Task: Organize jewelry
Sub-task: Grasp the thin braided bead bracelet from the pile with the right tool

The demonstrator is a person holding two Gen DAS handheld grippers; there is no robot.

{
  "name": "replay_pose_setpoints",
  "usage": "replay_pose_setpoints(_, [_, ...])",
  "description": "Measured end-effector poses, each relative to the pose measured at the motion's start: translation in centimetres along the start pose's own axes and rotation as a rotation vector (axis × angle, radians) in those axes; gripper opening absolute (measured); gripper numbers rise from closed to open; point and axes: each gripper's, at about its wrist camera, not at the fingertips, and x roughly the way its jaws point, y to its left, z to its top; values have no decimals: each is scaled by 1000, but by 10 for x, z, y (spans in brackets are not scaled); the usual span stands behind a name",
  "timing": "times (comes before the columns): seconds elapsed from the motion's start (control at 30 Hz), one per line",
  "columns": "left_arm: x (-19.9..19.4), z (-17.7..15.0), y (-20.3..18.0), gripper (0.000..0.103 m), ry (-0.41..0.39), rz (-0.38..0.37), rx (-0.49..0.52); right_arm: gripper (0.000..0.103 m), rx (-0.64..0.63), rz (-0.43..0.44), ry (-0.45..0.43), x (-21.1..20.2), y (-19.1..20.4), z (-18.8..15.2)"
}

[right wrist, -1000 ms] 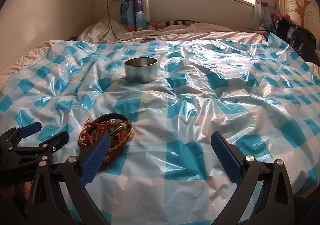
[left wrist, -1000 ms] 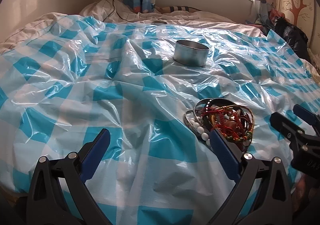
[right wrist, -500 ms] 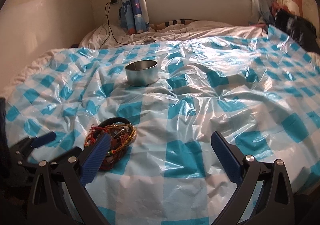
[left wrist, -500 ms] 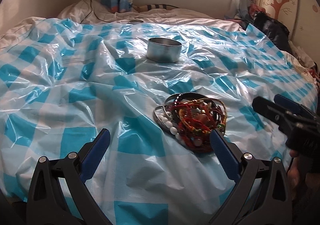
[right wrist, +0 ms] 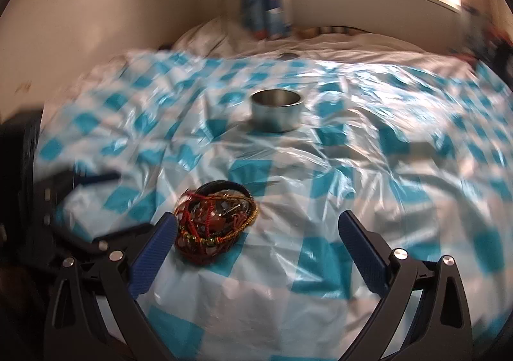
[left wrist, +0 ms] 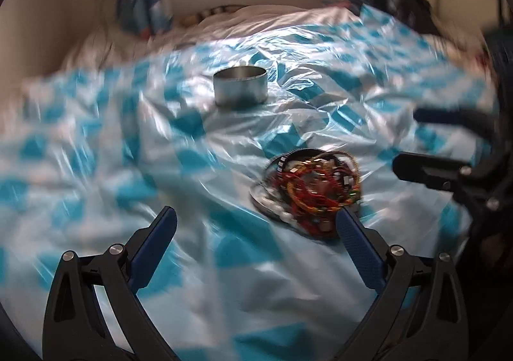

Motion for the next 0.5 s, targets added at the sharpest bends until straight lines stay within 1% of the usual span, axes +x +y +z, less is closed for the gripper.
replay_pose_setpoints(0.03, [1,2,4,96,-4,16,16,97,-21,15,12,3,-1,1])
replay_pose_setpoints(0.07, [3,2,9,96,-4,15,2,96,-26,50,32,7,-2,0])
replay_pose_setpoints(0.13, [10,2,23,96,17,-25,-83,90,3,101,60,17,-5,-4])
replay_pose_setpoints(0.2, [12,3,31,95,23,-56,-138,57,39,139,90,27,-6,-6])
replay_pose_setpoints(0.23, [10,5,33,96,7,-63,-149,52,67,156,109,34,-8,-7])
replay_pose_setpoints(0.27, [10,5,33,95,-1,-63,-150,50,87,171,121,38,-10,-6])
replay_pose_setpoints(0.37, [11,4,31,95,-2,-46,-138,50,129,196,134,47,-15,-3])
replay_pose_setpoints(0.43, [11,4,27,96,0,-39,-122,46,161,210,140,53,-18,-1])
replay_pose_setpoints(0.5, [11,4,23,95,-4,-33,-101,39,185,224,154,59,-21,-1])
